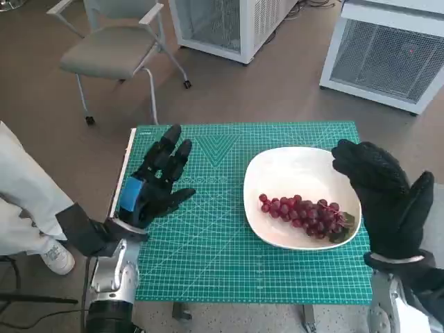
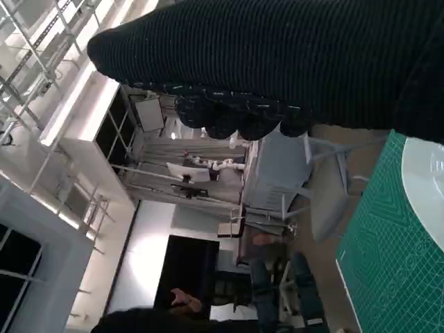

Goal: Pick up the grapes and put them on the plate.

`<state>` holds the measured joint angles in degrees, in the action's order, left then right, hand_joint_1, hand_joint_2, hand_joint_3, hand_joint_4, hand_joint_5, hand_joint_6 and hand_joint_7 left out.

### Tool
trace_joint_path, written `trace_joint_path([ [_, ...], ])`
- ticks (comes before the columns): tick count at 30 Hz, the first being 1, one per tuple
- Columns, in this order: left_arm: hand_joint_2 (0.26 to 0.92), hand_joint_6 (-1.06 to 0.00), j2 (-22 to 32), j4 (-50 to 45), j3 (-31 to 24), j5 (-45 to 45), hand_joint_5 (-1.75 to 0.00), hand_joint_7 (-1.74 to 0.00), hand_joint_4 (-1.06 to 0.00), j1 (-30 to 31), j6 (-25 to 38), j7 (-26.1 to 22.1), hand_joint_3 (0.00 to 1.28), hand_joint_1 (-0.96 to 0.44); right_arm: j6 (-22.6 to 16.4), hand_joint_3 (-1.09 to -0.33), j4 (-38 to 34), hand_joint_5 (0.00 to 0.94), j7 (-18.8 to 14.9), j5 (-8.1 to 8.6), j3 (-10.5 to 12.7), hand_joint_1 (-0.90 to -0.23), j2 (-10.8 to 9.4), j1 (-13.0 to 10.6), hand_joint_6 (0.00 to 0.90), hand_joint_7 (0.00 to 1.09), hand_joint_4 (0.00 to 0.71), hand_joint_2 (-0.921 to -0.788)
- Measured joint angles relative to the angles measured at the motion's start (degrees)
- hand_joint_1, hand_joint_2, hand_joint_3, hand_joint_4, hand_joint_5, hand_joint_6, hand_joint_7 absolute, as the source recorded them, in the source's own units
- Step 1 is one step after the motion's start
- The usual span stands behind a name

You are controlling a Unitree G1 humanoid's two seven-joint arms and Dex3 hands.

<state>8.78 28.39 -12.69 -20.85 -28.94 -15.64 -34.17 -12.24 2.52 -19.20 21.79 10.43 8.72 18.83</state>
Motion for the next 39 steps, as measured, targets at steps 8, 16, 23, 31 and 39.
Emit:
trace_joint_path([
  [8,0.895,-0.25,0.00,0.00,0.41,-0.36,-0.01,-0.01,-0.14,0.35,0.61,-1.11,0.00,-0.34,-0.12,-0.618,-0.02,0.679,-0.40,0.15,0.10,-0.387,0.02,0.00,0.199,0.95,0.435,-0.921],
  [16,0.904,-0.29,0.05,-0.28,0.63,-0.68,-0.01,-0.02,-0.17,1.00,1.50,-2.55,0.01,-0.15,-0.50,-0.621,-0.36,0.677,-0.94,0.42,0.39,-0.383,0.12,0.00,0.199,0.95,0.436,-0.921],
  [23,0.919,-0.30,0.10,-0.26,0.81,-0.39,-0.02,-0.02,-0.21,1.07,0.37,-3.50,0.02,-0.07,-0.60,-0.622,-0.54,0.678,-1.29,0.43,0.49,-0.382,0.13,0.00,0.198,0.95,0.435,-0.921],
  [31,0.921,-0.31,0.07,-0.17,0.94,-0.16,-0.02,-0.01,-0.23,1.06,-0.71,-3.78,0.02,-0.07,-0.58,-0.623,-0.53,0.680,-1.32,0.42,0.51,-0.380,0.14,0.02,0.197,0.96,0.434,-0.921],
  [39,0.921,-0.33,0.05,-0.13,1.27,-0.09,-0.01,-0.02,-0.24,1.06,-1.04,-3.75,0.02,-0.09,-0.55,-0.625,-0.43,0.680,-1.32,0.42,0.49,-0.375,0.14,0.03,0.196,0.96,0.432,-0.921],
])
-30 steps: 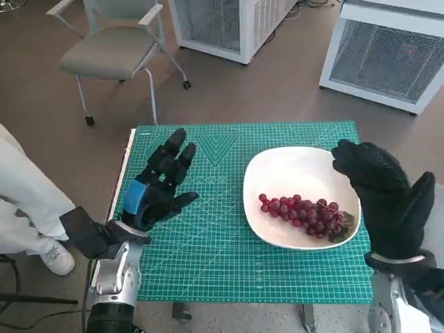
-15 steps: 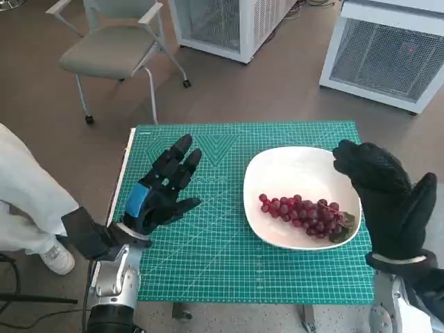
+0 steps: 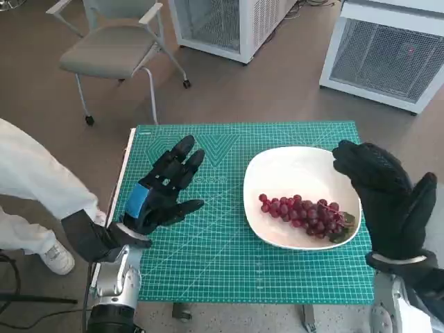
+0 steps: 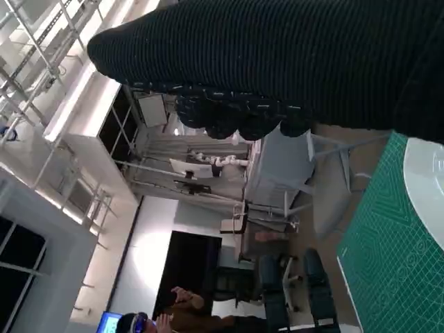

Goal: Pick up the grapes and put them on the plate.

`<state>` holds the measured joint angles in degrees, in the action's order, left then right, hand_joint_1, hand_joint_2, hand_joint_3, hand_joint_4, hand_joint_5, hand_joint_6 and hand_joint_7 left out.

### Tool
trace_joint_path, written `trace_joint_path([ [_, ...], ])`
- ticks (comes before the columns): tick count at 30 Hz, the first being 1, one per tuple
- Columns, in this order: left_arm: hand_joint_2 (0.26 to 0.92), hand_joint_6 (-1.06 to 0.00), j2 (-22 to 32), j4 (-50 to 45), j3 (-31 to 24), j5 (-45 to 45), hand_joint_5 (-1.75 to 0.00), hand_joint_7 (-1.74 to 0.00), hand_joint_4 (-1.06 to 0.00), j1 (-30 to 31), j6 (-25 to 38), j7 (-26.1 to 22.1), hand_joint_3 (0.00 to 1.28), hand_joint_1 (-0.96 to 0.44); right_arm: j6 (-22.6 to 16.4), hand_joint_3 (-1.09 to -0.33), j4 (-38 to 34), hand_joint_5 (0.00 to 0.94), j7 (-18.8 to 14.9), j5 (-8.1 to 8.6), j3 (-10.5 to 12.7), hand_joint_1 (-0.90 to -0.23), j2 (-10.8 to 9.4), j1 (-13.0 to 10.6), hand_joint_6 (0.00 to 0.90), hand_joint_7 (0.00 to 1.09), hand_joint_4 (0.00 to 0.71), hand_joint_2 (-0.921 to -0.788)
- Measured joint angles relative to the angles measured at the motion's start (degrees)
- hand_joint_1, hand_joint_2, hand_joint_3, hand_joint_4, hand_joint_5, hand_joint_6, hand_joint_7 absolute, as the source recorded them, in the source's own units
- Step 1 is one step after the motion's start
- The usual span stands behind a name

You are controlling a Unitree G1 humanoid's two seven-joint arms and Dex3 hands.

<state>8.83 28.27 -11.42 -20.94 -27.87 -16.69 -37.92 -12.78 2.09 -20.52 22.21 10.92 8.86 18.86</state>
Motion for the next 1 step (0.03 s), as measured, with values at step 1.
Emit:
trace_joint_path([
  [1,0.921,-0.33,0.00,0.00,0.03,0.01,-0.01,-0.02,-0.24,0.00,-0.01,0.01,0.02,-0.09,0.00,-0.625,0.00,0.680,0.00,0.00,0.00,-0.375,0.00,0.00,0.196,0.96,0.432,-0.921],
])
